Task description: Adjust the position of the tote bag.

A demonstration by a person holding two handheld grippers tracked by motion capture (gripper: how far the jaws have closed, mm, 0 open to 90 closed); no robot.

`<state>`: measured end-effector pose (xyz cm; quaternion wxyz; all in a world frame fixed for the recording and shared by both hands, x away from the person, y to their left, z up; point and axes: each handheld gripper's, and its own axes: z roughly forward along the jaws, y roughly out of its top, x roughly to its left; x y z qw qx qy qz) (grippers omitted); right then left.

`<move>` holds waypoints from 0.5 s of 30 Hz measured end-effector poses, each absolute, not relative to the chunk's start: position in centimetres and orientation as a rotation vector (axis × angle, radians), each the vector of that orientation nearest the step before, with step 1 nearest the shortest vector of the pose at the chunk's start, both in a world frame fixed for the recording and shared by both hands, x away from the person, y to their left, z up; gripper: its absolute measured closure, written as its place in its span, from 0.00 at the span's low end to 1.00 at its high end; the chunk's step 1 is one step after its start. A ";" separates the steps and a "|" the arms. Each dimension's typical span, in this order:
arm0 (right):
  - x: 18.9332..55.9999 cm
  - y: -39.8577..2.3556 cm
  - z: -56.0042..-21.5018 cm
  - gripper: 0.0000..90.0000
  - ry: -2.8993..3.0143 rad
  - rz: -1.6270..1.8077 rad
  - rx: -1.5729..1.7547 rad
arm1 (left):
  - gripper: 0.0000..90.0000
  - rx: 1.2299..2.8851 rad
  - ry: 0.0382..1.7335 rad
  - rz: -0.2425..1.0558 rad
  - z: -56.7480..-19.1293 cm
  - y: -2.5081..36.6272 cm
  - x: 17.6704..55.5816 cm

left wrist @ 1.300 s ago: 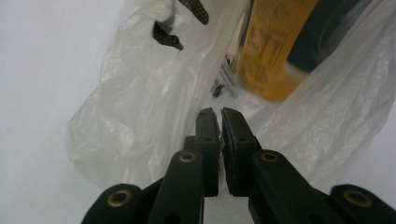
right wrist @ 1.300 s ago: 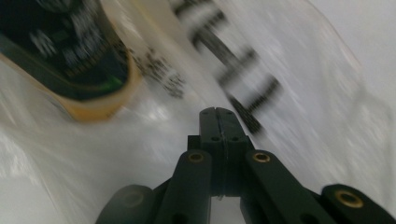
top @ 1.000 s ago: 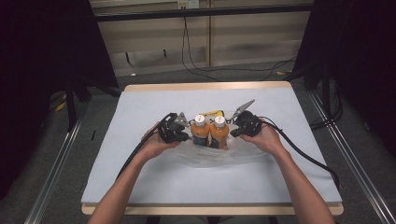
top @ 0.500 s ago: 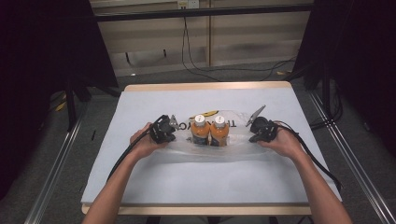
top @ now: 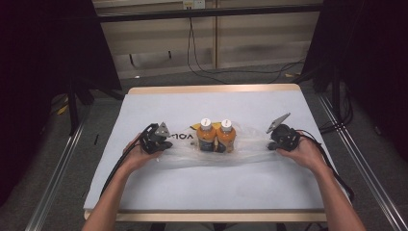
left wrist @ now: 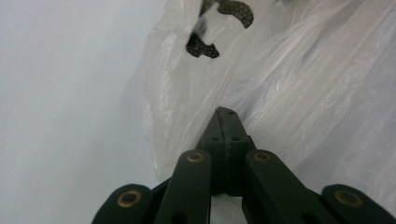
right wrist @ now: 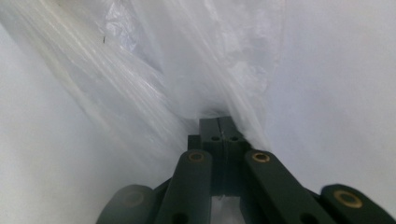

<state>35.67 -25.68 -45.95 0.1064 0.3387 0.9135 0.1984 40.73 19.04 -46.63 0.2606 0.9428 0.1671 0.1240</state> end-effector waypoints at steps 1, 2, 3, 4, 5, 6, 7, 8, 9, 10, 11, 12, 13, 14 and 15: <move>35.6 -26.0 -45.9 1.00 2.693 0.594 1.002 | 1.00 2.564 0.460 0.317 -46.5 19.2 40.7; 35.5 -26.1 -45.9 1.00 2.689 0.584 1.010 | 1.00 2.560 0.463 0.324 -46.5 19.2 40.7; 35.5 -26.2 -45.9 1.00 2.689 0.565 1.004 | 1.00 2.557 0.464 0.332 -46.6 19.1 40.6; 35.3 -26.1 -45.9 1.00 2.678 0.570 1.015 | 1.00 2.561 0.466 0.336 -46.6 19.0 40.5; 35.3 -26.1 -45.9 1.00 2.678 0.570 1.015 | 1.00 2.561 0.466 0.336 -46.6 19.0 40.5; 35.3 -26.2 -45.9 1.00 2.677 0.569 1.016 | 1.00 2.560 0.469 0.335 -46.6 19.0 40.6; 35.2 -26.4 -45.9 1.00 2.673 0.579 1.019 | 1.00 2.553 0.474 0.336 -46.6 19.0 40.6; 35.2 -26.5 -45.9 1.00 2.669 0.584 1.029 | 1.00 2.539 0.481 0.328 -46.6 19.1 40.6; 35.2 -26.6 -46.0 1.00 2.660 0.582 1.019 | 1.00 2.539 0.481 0.328 -46.6 19.1 40.6; 35.1 -26.7 -46.0 1.00 2.654 0.580 1.031 | 1.00 2.506 0.500 0.292 -46.7 19.3 40.7; 35.1 -26.7 -46.0 1.00 2.654 0.580 1.031 | 1.00 2.506 0.500 0.292 -46.7 19.3 40.7; 35.0 -26.8 -46.0 1.00 2.649 0.579 1.023 | 1.00 2.471 0.526 0.274 -46.9 19.3 40.8; 35.0 -26.9 -46.0 1.00 2.647 0.579 1.036 | 1.00 2.473 0.515 0.262 -46.9 19.4 40.9; 34.9 -27.1 -46.0 1.00 2.646 0.580 1.049 | 1.00 2.478 0.506 0.268 -46.9 19.3 40.9; 35.0 -27.2 -46.0 1.00 2.643 0.585 1.034 | 1.00 2.483 0.513 0.266 -46.9 19.3 40.8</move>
